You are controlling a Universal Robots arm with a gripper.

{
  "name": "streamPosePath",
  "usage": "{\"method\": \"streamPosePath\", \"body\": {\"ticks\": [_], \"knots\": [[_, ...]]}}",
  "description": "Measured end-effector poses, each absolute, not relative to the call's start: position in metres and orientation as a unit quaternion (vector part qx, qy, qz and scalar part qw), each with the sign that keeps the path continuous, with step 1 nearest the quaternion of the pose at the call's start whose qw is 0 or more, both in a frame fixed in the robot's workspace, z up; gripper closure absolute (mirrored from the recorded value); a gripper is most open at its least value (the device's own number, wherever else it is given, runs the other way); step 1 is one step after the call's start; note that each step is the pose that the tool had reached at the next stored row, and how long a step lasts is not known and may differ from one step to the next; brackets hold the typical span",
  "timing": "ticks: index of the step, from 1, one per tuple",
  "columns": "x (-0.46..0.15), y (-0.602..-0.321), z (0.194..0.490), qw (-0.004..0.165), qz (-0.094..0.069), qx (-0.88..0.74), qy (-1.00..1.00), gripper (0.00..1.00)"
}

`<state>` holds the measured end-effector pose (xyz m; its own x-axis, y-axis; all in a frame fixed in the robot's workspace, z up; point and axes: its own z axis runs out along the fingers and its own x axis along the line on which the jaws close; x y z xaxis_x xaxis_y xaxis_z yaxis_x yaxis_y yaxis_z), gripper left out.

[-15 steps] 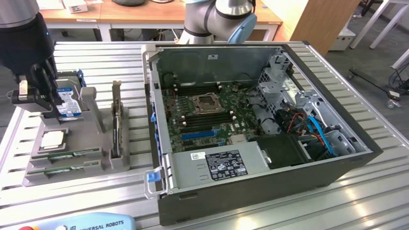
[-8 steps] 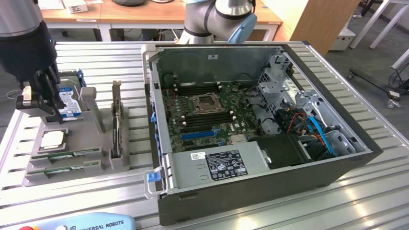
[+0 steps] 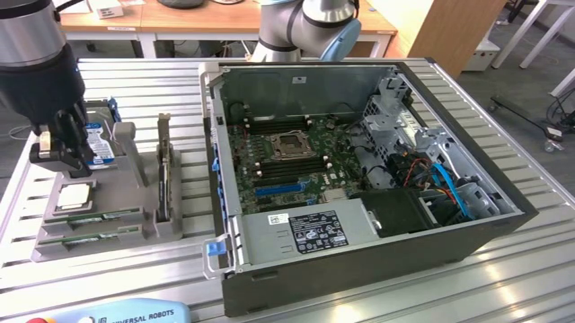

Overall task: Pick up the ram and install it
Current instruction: 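Pick up the ram and move it above insertion slot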

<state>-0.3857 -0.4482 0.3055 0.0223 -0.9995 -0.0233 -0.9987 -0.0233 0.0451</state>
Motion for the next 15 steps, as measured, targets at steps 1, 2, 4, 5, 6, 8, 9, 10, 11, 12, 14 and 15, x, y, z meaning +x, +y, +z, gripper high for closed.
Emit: {"method": "streamPosePath", "body": {"ticks": [1,2,4,5,6,8,9,10,11,12,14,15], "knots": [[-0.3857,-0.4482,0.3037,0.008,-0.024,0.715,-0.699,0.63],[-0.3857,-0.4482,0.3022,0.008,-0.024,0.715,-0.699,0.63],[-0.3856,-0.4482,0.2994,0.008,-0.024,0.715,-0.699,0.63],[-0.3857,-0.4482,0.2982,0.008,-0.024,0.715,-0.699,0.63],[-0.3857,-0.4482,0.2975,0.008,-0.024,0.715,-0.699,0.63],[-0.3857,-0.4482,0.2972,0.008,-0.024,0.715,-0.699,0.63],[-0.3857,-0.4482,0.2972,0.008,-0.024,0.715,-0.699,0.63],[-0.3857,-0.4482,0.2971,0.008,-0.024,0.715,-0.699,0.63],[-0.3856,-0.4482,0.2970,0.008,-0.024,0.715,-0.699,0.63],[-0.3857,-0.4482,0.2970,0.008,-0.024,0.715,-0.699,0.63],[-0.3856,-0.4498,0.2968,0.008,-0.024,0.715,-0.699,0.63],[-0.3856,-0.4515,0.2970,0.008,-0.024,0.715,-0.699,0.63]]}}
